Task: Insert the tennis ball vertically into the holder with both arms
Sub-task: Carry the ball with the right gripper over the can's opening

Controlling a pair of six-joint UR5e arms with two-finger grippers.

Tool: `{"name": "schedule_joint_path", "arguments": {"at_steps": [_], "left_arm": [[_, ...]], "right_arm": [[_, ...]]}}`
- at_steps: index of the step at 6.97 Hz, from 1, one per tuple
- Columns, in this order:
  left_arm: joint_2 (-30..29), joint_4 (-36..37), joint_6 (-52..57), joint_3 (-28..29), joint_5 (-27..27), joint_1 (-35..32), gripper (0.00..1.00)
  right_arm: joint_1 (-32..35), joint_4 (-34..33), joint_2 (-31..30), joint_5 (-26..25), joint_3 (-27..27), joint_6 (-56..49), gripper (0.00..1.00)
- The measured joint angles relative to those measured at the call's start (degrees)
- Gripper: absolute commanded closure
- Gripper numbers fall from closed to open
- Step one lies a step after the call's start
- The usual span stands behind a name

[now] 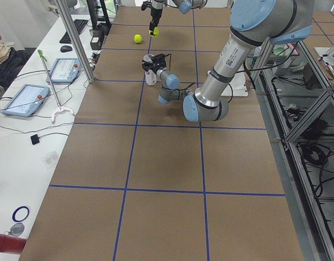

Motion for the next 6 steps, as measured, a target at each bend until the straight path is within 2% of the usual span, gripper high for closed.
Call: {"name": "schedule_joint_path", "arguments": {"at_steps": [1, 4, 6], "left_arm": [[0.0, 0.0, 0.0, 0.0, 0.0, 0.2, 0.14], [-0.1, 0.0, 0.0, -0.1, 0.0, 0.5, 0.14], [-0.1, 0.0, 0.0, -0.2, 0.0, 0.6, 0.14]], "right_arm": [[-0.7, -1.1, 4.9, 0.2, -1.9, 4.4, 1.00], [-2.8, -2.5, 20.5, 0.3, -12.8, 13.7, 1.00], [-3.7, -4.1, 26.6, 0.2, -18.1, 15.8, 1.00]]}}
